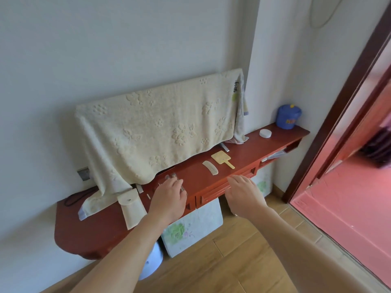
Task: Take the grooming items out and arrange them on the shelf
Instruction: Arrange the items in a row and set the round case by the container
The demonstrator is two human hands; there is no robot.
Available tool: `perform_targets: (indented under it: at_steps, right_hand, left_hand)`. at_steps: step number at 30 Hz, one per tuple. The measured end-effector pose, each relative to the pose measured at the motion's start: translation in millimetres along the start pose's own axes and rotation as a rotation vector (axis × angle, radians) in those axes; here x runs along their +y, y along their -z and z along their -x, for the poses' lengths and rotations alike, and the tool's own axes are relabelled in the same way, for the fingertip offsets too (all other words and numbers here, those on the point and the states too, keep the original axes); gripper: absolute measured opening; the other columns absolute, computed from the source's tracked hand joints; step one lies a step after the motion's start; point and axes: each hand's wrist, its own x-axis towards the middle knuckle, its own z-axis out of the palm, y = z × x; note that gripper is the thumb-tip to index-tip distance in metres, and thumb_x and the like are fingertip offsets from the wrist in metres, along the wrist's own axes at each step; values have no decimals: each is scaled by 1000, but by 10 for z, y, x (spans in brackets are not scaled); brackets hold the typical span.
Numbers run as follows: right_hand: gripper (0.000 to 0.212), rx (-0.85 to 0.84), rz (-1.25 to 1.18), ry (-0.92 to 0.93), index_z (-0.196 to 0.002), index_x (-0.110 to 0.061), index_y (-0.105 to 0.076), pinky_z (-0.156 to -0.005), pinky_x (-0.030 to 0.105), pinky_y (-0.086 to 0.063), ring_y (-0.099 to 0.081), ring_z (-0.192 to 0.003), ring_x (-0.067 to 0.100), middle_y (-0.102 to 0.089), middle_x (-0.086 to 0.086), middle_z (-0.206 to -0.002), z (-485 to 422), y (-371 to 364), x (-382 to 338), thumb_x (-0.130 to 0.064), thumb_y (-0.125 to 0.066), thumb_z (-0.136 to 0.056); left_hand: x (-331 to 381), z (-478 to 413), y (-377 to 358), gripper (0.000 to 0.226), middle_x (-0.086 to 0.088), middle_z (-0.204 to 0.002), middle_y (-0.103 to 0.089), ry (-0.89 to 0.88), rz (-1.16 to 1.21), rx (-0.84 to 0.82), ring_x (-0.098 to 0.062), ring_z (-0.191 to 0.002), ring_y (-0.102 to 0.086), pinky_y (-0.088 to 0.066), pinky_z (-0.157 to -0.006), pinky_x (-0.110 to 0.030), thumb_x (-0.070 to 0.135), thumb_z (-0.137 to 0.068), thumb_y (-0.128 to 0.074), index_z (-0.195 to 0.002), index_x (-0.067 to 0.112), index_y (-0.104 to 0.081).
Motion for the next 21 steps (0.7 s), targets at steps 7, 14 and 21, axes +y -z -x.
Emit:
perform_targets:
  at_steps: [7, 14, 21]
  right_hand:
    - [42, 32, 125, -23, -136, -18, -49, -112, 34, -29, -40, -131, 21, -50, -1, -139, 127, 285, 385, -34, -29, -103]
    - [50, 23, 210, -96, -128, -15, -56, -110, 43, -34, -41, -129, 24, -51, 2, -134, -52, 224, 942, -35, -22, -98]
    - [30, 49, 287, -132, -104, -15, -68, -100, 44, -41, -48, -109, 27, -57, 1, -105, -94, 285, 1605, -28, -43, -95]
  left_hand:
    - [349, -347, -96, 52, -5, -157, -33, -101, -9, -26, -19, -147, -25, -22, -120, -37, 36, -103, -34, -151, 14, -35]
    - [761, -797, -163, 46, -1, -149, -43, -278, -12, -18, -16, -139, -36, -30, -114, -31, 34, -103, -37, -144, 16, -44]
    - [1406, -1234, -406, 49, 1, -154, -38, -328, -60, -73, -18, -144, -31, -31, -118, -38, 40, -103, -33, -148, 21, -39]
